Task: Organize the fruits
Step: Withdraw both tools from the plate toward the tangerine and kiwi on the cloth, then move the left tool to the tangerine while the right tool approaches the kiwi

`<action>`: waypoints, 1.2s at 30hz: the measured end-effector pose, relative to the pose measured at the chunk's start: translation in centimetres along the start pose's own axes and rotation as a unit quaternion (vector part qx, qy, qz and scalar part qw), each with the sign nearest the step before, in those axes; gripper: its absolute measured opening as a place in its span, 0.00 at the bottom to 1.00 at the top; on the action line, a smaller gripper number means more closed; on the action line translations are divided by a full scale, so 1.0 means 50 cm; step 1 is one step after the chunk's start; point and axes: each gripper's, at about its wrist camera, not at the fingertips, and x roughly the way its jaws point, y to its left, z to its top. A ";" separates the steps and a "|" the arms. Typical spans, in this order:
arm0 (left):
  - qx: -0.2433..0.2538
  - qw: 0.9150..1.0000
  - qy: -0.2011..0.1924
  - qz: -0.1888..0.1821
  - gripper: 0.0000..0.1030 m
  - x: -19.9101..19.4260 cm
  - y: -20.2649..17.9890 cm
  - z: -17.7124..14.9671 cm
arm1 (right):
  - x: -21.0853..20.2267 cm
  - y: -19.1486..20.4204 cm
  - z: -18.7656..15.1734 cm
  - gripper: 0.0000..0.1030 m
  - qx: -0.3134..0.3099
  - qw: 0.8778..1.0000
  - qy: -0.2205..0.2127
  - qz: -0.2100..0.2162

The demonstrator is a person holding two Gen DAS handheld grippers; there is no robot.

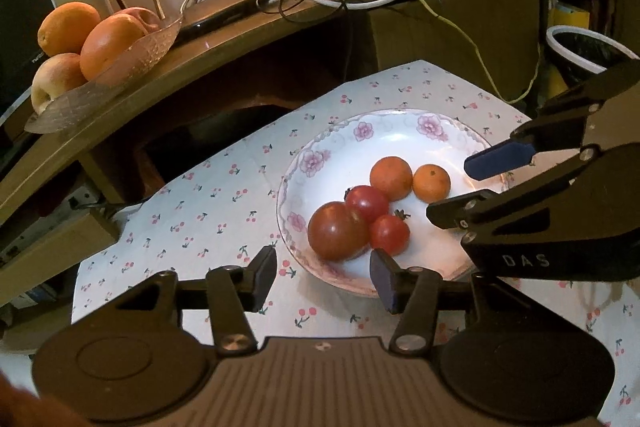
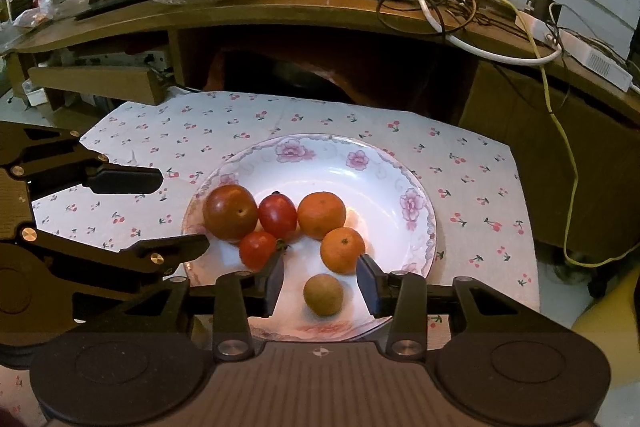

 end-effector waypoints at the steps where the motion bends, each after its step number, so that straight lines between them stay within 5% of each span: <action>1: 0.000 1.000 -0.001 0.000 0.56 -0.003 0.000 -0.001 | -0.002 0.001 -0.001 0.40 -0.001 1.000 0.000 0.001; 22: -0.003 0.999 0.027 -0.029 0.56 -0.053 0.004 -0.093 | -0.042 0.016 -0.021 0.41 -0.002 1.000 -0.005 0.020; 36: 0.005 0.996 0.050 -0.075 0.56 0.000 -0.026 -0.108 | -0.059 0.042 -0.045 0.41 -0.015 0.998 0.008 0.062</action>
